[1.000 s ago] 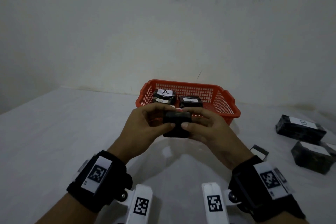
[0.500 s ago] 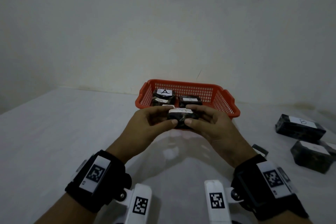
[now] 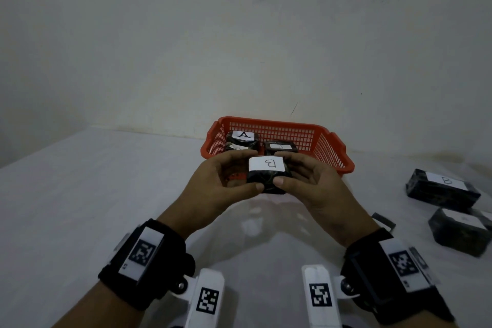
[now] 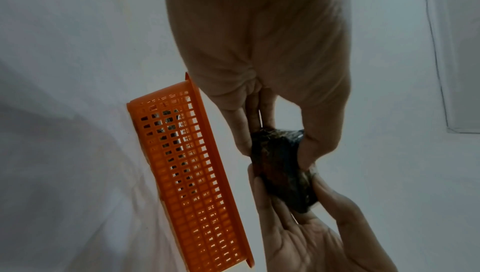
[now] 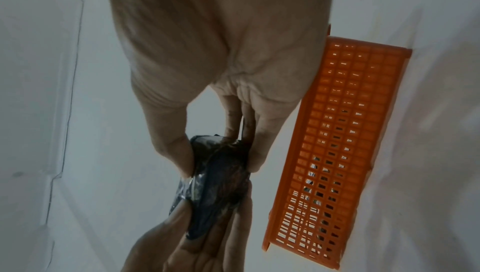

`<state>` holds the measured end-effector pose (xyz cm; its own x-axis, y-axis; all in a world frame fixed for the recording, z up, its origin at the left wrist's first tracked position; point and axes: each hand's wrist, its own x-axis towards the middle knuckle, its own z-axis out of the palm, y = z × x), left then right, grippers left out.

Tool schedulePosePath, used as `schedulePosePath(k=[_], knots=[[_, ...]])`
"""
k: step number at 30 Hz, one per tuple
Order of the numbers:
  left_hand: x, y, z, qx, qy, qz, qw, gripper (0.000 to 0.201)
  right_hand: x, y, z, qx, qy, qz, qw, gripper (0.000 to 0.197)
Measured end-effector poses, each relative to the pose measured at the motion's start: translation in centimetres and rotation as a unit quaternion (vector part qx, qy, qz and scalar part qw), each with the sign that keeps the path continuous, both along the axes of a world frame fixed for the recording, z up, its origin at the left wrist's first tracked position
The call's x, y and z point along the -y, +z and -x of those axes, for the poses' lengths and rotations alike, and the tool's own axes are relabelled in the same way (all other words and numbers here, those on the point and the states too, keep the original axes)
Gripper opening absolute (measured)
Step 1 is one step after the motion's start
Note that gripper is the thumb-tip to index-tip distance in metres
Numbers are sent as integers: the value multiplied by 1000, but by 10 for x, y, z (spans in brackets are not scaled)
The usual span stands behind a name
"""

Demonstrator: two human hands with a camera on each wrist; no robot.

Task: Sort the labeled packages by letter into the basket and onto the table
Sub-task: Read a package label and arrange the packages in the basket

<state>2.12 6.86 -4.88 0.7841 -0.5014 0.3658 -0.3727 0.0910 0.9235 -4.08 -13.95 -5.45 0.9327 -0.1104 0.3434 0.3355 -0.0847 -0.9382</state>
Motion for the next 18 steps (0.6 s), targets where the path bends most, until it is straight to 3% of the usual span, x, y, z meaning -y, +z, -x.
schedulePosePath(k=[4, 10, 14, 18], knots=[[-1, 0, -1, -13, -29, 0, 999, 57, 1, 1, 1, -4, -10, 10, 1000, 56], [-8, 1, -4, -46, -95, -21, 994, 65, -5, 8, 3, -71, 40, -46, 996, 40], [-3, -1, -3, -56, -85, 0, 995, 56, -2, 7, 2, -86, 20, -61, 994, 16], [4, -3, -5, -85, -26, 40, 995, 39, 2, 10, 4, -77, 32, -124, 989, 46]])
